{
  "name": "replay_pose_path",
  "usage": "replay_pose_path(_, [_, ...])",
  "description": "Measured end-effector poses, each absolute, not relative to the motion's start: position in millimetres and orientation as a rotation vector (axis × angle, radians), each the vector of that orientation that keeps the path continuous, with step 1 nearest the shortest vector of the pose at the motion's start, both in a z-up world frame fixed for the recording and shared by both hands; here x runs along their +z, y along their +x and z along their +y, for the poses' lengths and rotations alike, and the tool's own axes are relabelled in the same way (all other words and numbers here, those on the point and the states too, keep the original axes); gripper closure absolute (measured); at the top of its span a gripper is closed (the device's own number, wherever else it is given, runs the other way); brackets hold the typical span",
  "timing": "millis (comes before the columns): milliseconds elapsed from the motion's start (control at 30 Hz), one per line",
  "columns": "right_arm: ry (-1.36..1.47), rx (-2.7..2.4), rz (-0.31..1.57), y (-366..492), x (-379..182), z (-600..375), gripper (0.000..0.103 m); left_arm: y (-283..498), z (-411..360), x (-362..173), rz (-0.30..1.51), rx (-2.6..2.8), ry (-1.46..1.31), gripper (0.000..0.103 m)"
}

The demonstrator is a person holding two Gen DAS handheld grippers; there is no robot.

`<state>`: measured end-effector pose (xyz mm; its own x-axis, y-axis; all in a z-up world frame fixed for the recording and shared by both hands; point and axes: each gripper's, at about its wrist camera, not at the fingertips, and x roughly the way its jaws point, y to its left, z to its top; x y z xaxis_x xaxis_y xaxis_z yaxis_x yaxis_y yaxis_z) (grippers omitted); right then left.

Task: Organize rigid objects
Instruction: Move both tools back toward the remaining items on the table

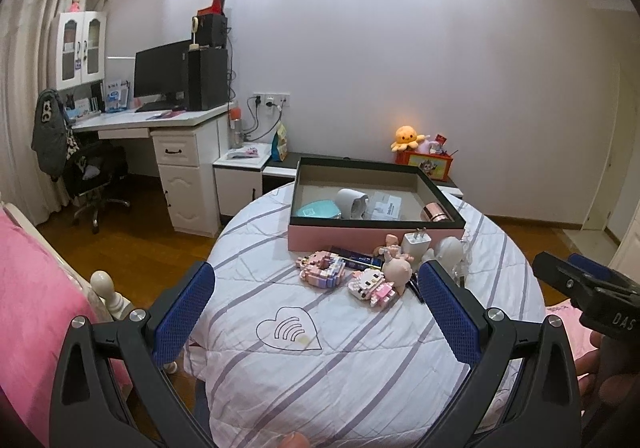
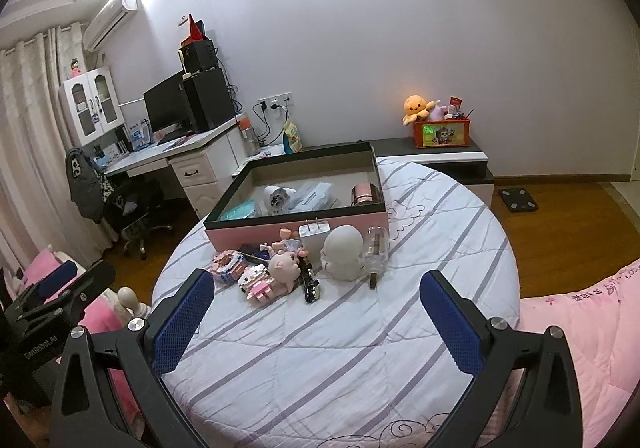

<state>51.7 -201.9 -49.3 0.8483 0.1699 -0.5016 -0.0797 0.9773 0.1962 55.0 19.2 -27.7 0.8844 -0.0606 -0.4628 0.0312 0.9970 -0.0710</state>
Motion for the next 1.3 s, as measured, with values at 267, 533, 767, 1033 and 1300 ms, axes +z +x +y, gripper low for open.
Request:
replay_pose_path(267, [0.178, 0.119, 0.55, 52, -53, -205, 0.0, 58, 14, -34, 0.502, -0.058, -0.056, 0.0])
replay_pose_path(533, [0.178, 0.118, 0.559, 54, -56, -207, 0.0, 59, 14, -37, 0.511, -0.059, -0.058, 0.0])
replay_pose_path(767, [0.173, 0.114, 0.582, 60, -64, -207, 0.0, 68, 15, -49, 0.54, -0.058, -0.064, 0.0])
replay_pose_path(1033, [0.168, 0.108, 0.63, 81, -82, -211, 0.0, 94, 18, -72, 0.591, -0.053, -0.069, 0.0])
replay_pose_path(1300, [0.151, 0.097, 0.685, 123, -102, -213, 0.0, 148, 18, -102, 0.661, -0.048, -0.044, 0.0])
